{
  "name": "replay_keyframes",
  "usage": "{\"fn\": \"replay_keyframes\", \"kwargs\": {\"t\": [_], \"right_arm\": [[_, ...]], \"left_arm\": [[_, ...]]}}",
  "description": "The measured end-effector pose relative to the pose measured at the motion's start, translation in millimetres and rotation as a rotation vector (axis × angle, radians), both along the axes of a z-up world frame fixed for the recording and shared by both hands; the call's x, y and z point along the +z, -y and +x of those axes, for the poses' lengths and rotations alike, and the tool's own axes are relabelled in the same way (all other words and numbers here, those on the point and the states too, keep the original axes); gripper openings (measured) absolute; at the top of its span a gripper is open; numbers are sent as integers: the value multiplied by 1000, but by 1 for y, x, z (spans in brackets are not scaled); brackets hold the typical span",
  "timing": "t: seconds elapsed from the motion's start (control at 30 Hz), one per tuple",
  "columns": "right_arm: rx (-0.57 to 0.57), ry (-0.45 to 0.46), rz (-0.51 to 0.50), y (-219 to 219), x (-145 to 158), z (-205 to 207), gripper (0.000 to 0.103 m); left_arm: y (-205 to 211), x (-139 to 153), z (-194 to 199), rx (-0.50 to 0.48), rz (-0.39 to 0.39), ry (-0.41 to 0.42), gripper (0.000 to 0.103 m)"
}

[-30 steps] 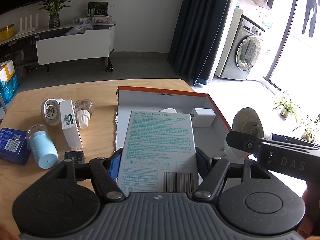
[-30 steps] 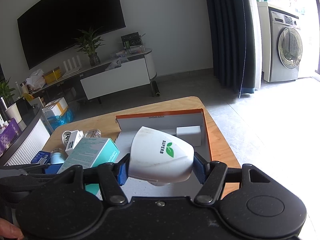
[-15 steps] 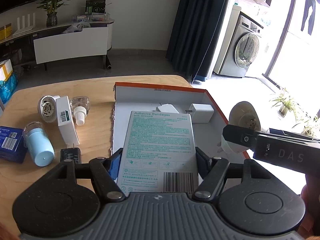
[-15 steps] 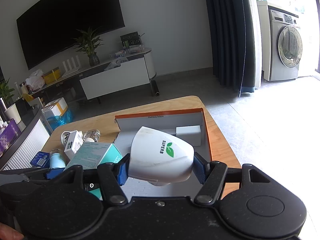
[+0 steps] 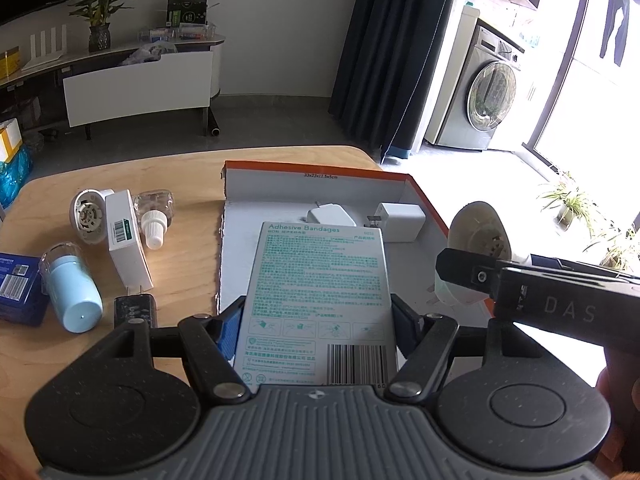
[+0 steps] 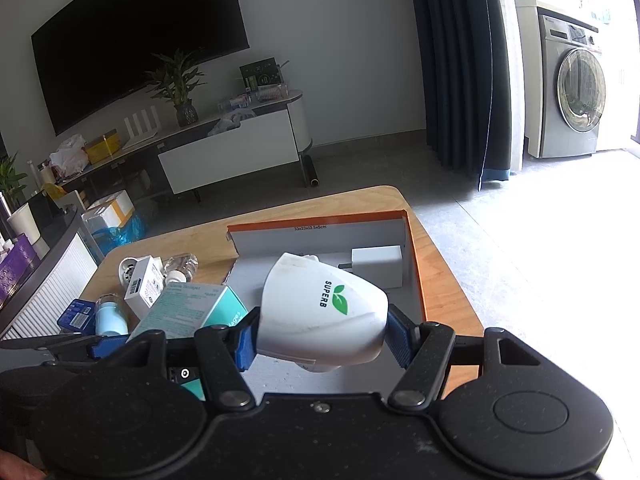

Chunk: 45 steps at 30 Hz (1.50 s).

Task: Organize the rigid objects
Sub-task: 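Carry the bandage box and the SUPERB device over the white tray, then lower both items into the tray and open both tools to release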

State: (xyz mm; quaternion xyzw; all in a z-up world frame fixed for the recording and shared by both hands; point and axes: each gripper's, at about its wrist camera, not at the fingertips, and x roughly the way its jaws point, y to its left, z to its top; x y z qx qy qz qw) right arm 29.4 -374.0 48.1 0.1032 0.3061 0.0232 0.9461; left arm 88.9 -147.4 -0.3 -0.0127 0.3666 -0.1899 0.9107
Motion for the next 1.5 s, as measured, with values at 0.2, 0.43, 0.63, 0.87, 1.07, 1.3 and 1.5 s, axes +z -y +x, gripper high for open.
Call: {"fn": "replay_keyframes", "kwargs": {"t": [0.2, 0.43, 0.63, 0.87, 1.07, 1.3, 1.5], "right_arm": [[-3, -12, 0, -1, -3, 4, 76], [-11, -32, -3, -2, -6, 12, 76], [-9, -52, -5, -2, -12, 22, 76], [-7, -71, -18, -3, -17, 37, 76], [-7, -98, -31, -3, -26, 53, 76], [-48, -32, -19, 9, -19, 65, 78], [-82, 78, 7, 23, -2, 48, 80]], "left_arm": [[5, -3, 3, -11, 6, -3, 72], [7, -7, 5, -20, 12, -11, 72], [8, -10, 10, -19, 20, -19, 72], [10, -13, 15, -20, 29, -32, 72], [9, -17, 19, -16, 37, -44, 72], [13, -23, 26, -22, 43, -58, 72], [24, -27, 35, -30, 45, -72, 72]]}}
